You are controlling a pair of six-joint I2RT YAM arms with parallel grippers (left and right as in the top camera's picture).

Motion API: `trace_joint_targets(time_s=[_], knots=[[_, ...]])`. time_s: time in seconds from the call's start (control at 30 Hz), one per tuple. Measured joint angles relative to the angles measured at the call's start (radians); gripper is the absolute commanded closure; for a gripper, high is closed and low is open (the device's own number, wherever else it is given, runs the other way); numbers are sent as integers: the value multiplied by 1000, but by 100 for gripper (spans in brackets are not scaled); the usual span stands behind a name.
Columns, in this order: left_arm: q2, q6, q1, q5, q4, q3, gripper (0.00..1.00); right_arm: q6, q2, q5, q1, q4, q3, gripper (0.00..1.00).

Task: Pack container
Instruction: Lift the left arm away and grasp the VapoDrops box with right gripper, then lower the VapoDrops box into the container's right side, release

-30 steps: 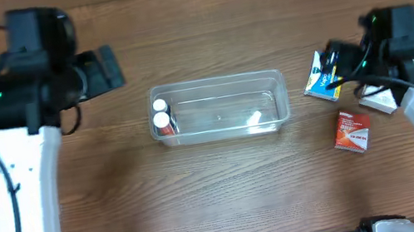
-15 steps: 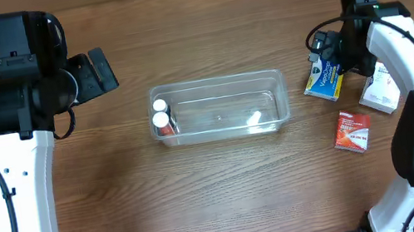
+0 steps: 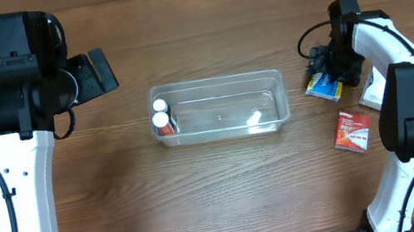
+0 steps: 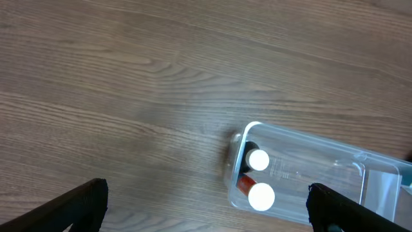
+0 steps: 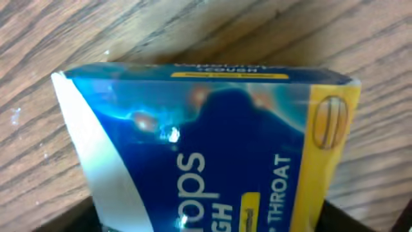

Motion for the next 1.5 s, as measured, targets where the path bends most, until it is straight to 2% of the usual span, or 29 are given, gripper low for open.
trace_joint_targets(time_s=[0.03,0.2,0.4,0.53,0.57,0.63,0.73,0.83,0.93,1.1,1.23,1.37,1.5], knots=[[0,0,0,0,0,0,0,-1,0,0,0,0,0,32],[0,0,0,0,-1,0,0,-2,0,0,0,-7,5,30],[0,0,0,0,-1,0,0,-2,-33,0,2,-117,42,30],[0,0,0,0,0,0,0,-13,-201,0,34,-146,91,30],[0,0,0,0,-1,0,0,-22,-327,-1,88,-169,109,30],[0,0,0,0,-1,0,0,-32,-430,1,167,-200,124,30],[0,0,0,0,-1,0,0,-43,-507,5,321,-224,127,30],[0,0,0,0,-4,0,0,-51,-495,8,447,-193,107,30],[0,0,0,0,-8,0,0,-51,-463,12,502,-134,27,30],[0,0,0,0,-9,0,0,-50,-389,18,509,-40,-103,30],[0,0,0,0,-9,0,0,-50,-301,19,509,-12,-138,29],[0,0,0,0,-9,0,0,-50,-274,18,509,2,-142,18],[0,0,0,0,-9,0,0,-50,-274,19,509,24,-142,17]])
